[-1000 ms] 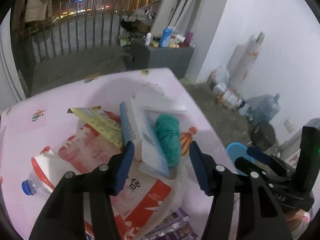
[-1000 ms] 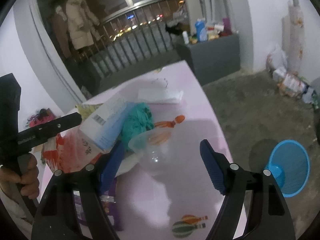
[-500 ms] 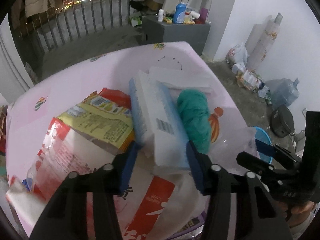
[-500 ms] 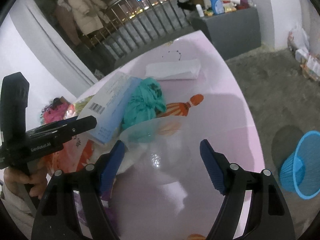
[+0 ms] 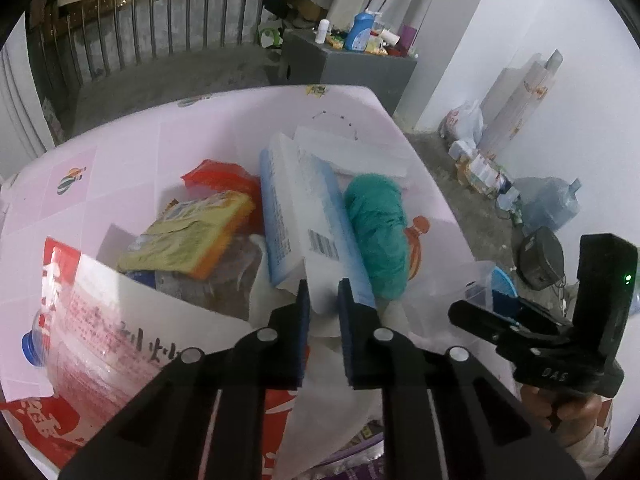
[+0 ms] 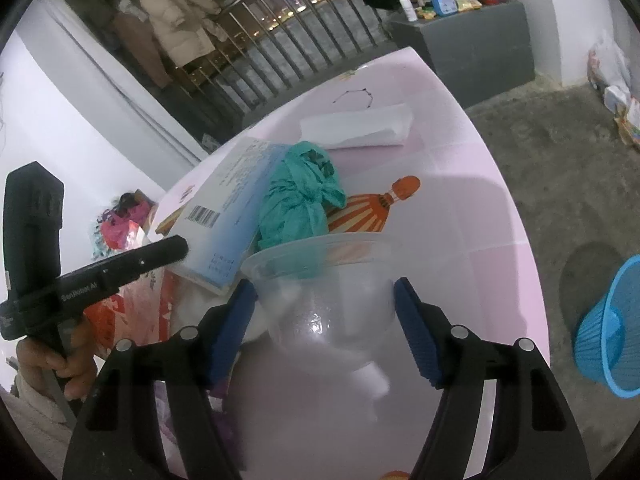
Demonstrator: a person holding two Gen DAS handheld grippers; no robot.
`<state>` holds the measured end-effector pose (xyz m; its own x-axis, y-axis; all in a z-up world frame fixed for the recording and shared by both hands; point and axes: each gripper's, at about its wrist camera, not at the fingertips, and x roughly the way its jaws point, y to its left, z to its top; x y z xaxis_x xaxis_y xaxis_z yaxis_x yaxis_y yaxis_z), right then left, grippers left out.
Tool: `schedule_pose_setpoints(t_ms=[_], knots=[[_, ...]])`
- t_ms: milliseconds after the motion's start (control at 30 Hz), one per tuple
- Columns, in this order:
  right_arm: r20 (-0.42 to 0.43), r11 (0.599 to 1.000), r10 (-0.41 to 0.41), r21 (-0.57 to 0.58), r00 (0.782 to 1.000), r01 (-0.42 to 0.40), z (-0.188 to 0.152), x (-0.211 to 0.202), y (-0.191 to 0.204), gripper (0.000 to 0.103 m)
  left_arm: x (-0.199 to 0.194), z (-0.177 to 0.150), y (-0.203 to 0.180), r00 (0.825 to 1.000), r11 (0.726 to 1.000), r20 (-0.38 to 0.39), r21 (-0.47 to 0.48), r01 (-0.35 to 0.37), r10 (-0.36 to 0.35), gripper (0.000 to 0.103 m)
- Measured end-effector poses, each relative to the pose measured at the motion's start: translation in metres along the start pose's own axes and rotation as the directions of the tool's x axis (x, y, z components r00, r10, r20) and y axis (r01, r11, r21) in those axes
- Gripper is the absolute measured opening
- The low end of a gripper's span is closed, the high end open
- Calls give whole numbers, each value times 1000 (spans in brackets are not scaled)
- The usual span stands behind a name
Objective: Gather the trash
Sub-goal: 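Reach the right gripper to the clear plastic cup and grasp it, then carry the clear cup to the blue wastebasket and open the right gripper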
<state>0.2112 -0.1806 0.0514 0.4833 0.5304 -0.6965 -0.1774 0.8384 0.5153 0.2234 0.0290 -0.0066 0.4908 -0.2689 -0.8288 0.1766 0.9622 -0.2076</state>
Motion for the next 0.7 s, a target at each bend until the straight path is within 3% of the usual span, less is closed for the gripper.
schedule_pose_setpoints(t_ms=[400,700], knots=[[62,1000,-15,-6,998,16,-4,-23,1,64,-44,-1,-8,993,999,107,22,46,-48,5],[144,1000,-13,-3,989,13,-6,-50,4,64,-93,-5,-18,968,991,222,84,99,-116,4]])
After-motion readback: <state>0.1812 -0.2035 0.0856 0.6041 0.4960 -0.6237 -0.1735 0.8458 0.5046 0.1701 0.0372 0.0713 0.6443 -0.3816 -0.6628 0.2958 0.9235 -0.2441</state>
